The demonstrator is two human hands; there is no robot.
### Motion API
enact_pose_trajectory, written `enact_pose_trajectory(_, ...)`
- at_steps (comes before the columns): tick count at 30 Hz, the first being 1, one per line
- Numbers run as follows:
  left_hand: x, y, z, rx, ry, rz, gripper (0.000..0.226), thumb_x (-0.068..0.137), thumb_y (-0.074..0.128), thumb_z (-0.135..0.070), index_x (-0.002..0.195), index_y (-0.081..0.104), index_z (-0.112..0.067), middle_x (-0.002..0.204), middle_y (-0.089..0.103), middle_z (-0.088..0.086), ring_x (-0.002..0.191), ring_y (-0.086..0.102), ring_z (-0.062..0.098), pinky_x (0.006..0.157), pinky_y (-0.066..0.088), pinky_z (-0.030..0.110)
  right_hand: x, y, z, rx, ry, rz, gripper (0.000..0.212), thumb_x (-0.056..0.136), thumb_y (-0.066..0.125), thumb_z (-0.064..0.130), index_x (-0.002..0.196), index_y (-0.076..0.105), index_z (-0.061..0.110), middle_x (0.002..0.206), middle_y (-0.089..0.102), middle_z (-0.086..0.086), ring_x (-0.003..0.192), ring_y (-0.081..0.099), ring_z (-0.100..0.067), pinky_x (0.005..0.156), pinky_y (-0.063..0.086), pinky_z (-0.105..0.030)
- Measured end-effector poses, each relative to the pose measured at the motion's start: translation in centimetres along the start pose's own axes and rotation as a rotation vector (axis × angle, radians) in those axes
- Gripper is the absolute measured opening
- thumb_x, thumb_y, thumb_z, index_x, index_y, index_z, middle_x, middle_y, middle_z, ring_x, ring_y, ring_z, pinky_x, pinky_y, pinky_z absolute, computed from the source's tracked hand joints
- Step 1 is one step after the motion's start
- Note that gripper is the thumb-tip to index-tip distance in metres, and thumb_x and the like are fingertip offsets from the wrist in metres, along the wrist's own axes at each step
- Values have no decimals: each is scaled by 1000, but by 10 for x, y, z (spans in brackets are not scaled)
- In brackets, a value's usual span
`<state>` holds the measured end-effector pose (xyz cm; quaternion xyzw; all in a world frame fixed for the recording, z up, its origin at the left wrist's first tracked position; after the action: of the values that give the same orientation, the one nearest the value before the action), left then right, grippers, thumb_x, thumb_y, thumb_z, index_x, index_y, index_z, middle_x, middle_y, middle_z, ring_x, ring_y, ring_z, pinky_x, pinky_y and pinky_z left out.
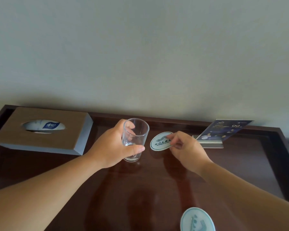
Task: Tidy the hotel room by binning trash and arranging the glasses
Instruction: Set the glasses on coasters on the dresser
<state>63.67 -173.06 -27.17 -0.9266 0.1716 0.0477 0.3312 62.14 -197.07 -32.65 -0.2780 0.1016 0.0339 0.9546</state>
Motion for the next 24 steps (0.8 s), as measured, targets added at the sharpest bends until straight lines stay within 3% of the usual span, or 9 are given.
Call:
enact_pose_trajectory(6, 6, 0, 5, 12, -2, 12, 68, 53, 66, -68, 112, 42, -44, 105, 55, -27, 96, 54, -12, 80, 45, 19, 5, -1, -7, -284, -36, 8, 28, 81, 60, 4, 76, 48, 29, 115, 59, 12, 103, 62, -13, 89, 51, -33)
enact_pose_trajectory(10, 8, 2, 5, -5, -9, 21, 69, 53, 67, -67, 113, 42, -43, 105, 55, -27, 96, 53, -15, 79, 44, 17, -1, -1, -9, -466, -43, 2, 23, 83, 62, 10, 80, 47, 28, 109, 53, 9, 90, 57, -16, 74, 45, -25)
enact_pose_trajectory(12, 9, 4, 5, -9, -12, 23, 67, 56, 70, -63, 114, 43, -43, 106, 55, -27, 96, 54, -14, 80, 44, 18, -4, 3, -10, -512, -23, 10, 18, 83, 63, 14, 87, 50, 26, 113, 51, 9, 92, 54, -15, 72, 39, -21)
enact_pose_trajectory(14, 9, 5, 5, -7, -14, 24, 64, 58, 71, -59, 113, 43, -42, 106, 55, -27, 96, 55, -13, 80, 45, 19, -5, 7, -10, -547, -16, 16, 22, 82, 66, 21, 99, 52, 24, 119, 48, 9, 106, 51, -15, 78, 39, -21)
enact_pose_trajectory(17, 9, 4, 6, -5, -15, 23, 64, 59, 71, -58, 114, 43, -42, 106, 55, -26, 96, 55, -12, 81, 46, 20, -2, 16, -4, -589, -15, 43, 49, 79, 73, 35, 120, 49, 23, 136, 39, 6, 125, 41, -18, 97, 41, -27)
enact_pose_trajectory(20, 9, 1, 10, -5, -19, 21, 66, 58, 71, -61, 115, 43, -42, 107, 56, -26, 95, 57, -10, 82, 46, 20, 5, 25, 1, -608, 4, 100, 75, 76, 75, 42, 138, 38, 24, 154, 22, 3, 140, 26, -20, 111, 33, -34)
enact_pose_trajectory(24, 8, -2, 17, 10, -23, 14, 70, 53, 65, -69, 115, 42, -43, 106, 55, -27, 97, 55, -12, 82, 46, 20, 11, 33, 4, -668, 0, 106, 78, 78, 72, 46, 141, 34, 25, 157, 22, 1, 143, 20, -21, 115, 27, -38)
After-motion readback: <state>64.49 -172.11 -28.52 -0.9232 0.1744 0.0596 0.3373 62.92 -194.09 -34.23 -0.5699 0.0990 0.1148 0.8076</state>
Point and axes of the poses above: each hand's wrist, its own x-axis towards the middle knuckle, its own y-axis out of the palm, z = x × y, the point moved 4 cm from there along x, towards the middle knuckle
